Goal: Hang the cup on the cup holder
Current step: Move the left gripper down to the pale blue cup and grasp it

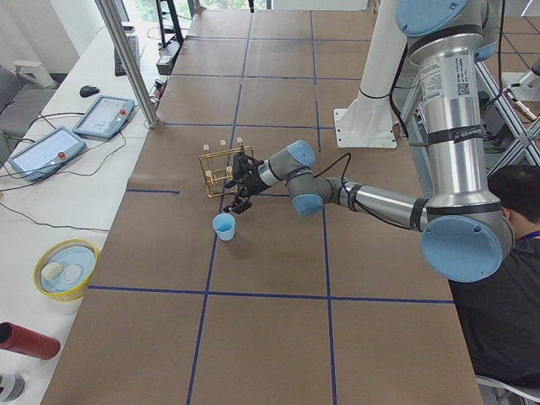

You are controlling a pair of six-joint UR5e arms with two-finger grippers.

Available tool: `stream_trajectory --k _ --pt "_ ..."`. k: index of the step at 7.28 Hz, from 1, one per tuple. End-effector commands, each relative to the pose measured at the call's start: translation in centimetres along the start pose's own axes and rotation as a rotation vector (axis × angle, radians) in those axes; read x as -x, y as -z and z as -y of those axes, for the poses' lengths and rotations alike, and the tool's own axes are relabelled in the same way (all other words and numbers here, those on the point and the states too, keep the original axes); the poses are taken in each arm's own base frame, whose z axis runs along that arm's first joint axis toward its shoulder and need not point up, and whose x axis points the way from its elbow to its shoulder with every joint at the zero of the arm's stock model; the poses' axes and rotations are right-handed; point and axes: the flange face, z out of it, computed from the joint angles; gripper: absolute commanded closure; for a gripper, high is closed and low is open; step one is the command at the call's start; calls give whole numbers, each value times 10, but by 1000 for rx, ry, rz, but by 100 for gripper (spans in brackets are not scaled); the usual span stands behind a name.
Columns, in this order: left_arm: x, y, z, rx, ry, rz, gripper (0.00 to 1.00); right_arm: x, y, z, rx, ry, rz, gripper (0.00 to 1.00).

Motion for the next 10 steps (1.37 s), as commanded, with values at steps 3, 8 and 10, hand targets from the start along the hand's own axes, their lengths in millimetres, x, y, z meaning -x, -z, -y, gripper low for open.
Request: stream_trajectory --k 3,8,10 --pt "16 -21 -63 -150 14 55 0 0 0 0 0 0 0 0" --pt "5 -61 -90 -177 -1 69 0 0 0 0 0 0 0 0" --pt "9 -69 -100 -192 -7 70 0 0 0 0 0 0 0 0"
